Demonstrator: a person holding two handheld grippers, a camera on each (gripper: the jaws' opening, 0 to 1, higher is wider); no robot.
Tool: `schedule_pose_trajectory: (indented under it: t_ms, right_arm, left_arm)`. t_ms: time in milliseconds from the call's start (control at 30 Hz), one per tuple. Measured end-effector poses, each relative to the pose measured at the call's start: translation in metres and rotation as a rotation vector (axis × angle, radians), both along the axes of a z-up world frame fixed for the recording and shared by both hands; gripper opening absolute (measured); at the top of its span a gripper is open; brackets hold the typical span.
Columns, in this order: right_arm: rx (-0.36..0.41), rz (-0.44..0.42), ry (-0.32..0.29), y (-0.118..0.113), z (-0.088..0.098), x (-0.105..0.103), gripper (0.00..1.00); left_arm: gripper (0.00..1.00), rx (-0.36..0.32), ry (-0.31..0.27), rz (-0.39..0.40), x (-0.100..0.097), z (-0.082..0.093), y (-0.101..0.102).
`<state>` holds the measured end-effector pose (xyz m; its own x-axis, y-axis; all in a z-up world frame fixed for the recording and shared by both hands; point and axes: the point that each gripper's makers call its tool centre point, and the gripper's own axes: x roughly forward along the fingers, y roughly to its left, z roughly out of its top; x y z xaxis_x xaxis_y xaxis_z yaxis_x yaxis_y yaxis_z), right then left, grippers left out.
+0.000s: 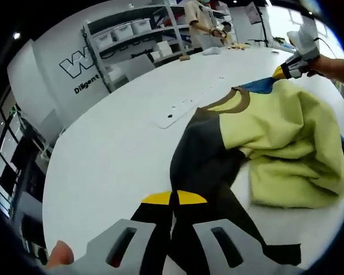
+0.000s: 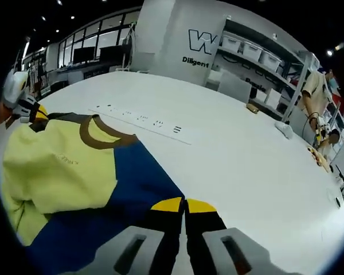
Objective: Fold the garment on the visible template until the final outline fits inside the template.
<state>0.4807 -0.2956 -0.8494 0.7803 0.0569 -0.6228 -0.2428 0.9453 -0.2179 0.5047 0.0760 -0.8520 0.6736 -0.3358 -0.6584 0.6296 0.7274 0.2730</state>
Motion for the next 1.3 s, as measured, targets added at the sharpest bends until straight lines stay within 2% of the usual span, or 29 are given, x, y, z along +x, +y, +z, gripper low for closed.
schedule_pose_trajectory:
  t_ms: [367,600,1300]
  right_arm:
    - [-0.047,0.006,0.017,-0.006,-0.013,0.003,0.0]
    - [-0.05,0.005,0.022,-0.007,-0.016,0.005,0.0]
    - [-0.08,0.02,0.014,-0.009,-0.015,0.007,0.0]
  left_arm:
    - [0.0,0.01,0.009,-0.001,-0.001,-0.005,0.001]
    - [0.0,0.013,0.007,0.003,0.0,-0.006,0.002]
    - [0.0,0.023,-0.014,-0.004,0.003,-0.006,0.005]
